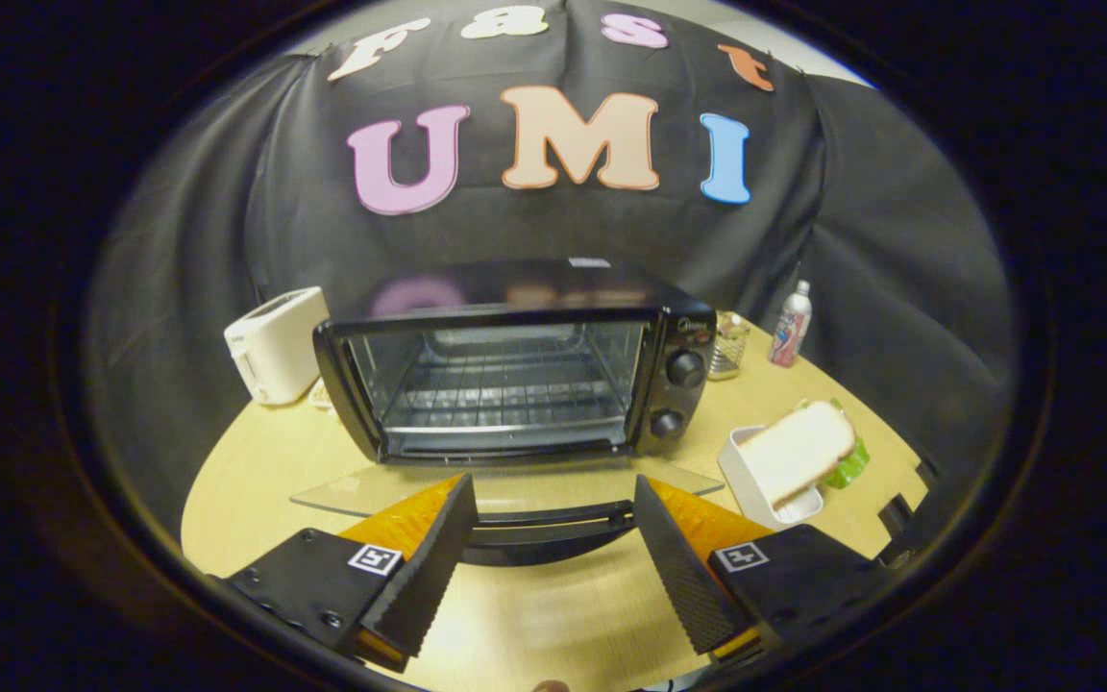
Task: Open the toaster oven, put the food inside, and close the toaster oven door.
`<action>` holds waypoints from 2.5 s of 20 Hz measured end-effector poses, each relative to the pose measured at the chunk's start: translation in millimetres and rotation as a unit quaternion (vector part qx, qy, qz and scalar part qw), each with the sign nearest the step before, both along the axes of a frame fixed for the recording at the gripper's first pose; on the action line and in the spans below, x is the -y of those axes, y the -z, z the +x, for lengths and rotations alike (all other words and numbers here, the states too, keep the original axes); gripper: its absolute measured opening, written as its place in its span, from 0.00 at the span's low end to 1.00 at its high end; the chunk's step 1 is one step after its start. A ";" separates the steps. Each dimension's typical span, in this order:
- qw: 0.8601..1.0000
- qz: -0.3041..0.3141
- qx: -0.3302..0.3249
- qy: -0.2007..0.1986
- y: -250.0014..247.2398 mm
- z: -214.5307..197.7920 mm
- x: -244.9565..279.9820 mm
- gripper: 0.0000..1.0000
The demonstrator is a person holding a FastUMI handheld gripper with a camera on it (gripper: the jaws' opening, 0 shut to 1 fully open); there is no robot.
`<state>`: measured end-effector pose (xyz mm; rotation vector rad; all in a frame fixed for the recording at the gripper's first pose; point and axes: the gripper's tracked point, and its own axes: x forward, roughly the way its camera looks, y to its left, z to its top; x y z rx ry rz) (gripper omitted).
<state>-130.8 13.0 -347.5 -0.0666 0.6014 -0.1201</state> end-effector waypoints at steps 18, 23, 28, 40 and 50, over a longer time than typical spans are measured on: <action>0.997 0.014 -0.076 0.010 68.8 -13.4 9.2 1.00; 0.999 0.015 -0.024 0.037 26.2 6.3 38.4 1.00; 0.992 0.020 0.048 0.113 -31.1 35.8 110.8 1.00; 0.942 0.089 0.135 0.295 -56.6 29.5 294.9 0.99; 0.947 0.179 0.039 0.262 39.6 46.9 300.5 0.99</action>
